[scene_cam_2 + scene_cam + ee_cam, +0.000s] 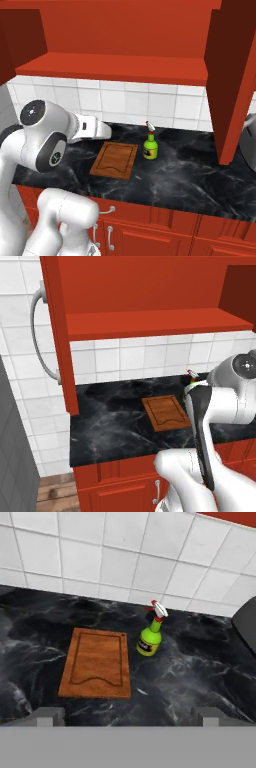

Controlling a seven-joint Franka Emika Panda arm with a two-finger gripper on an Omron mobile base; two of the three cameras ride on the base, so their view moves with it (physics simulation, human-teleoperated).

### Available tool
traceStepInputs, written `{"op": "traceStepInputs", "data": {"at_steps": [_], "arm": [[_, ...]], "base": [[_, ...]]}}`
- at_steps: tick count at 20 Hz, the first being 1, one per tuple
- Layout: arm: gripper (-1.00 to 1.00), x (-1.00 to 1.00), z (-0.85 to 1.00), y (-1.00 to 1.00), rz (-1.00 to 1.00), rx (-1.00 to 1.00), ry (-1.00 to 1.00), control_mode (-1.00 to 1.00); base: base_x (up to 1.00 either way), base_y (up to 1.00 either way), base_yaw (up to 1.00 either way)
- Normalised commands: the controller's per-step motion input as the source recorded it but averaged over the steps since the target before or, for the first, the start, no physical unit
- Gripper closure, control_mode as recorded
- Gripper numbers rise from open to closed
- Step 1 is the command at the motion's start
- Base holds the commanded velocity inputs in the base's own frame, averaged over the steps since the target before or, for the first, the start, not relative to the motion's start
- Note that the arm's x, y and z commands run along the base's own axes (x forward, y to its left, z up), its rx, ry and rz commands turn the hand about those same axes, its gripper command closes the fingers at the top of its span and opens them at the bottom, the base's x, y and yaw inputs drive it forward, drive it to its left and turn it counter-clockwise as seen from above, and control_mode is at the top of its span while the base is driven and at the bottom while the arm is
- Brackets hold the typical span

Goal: Grab the spray bottle from the cabinet, then place it next to the cutting board for sanitizing. Then grab the dish brush from the countertop next to the sink and place it next to the cutting board.

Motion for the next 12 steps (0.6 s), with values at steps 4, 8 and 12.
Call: {"op": "traceStepInputs", "data": {"at_steps": [4,8,12], "arm": [[-1.00,-0.20,0.00,0.01,-0.12,0.00,-0.20,-1.00],[-1.00,-0.36,0.01,0.01,-0.12,0.00,-0.26,-1.00],[-1.00,-0.51,0.19,0.03,-0.11,0.00,-0.28,-1.00]], "base": [[0.00,0.00,0.00],[0.00,0.00,0.00],[0.00,0.00,0.00]]}}
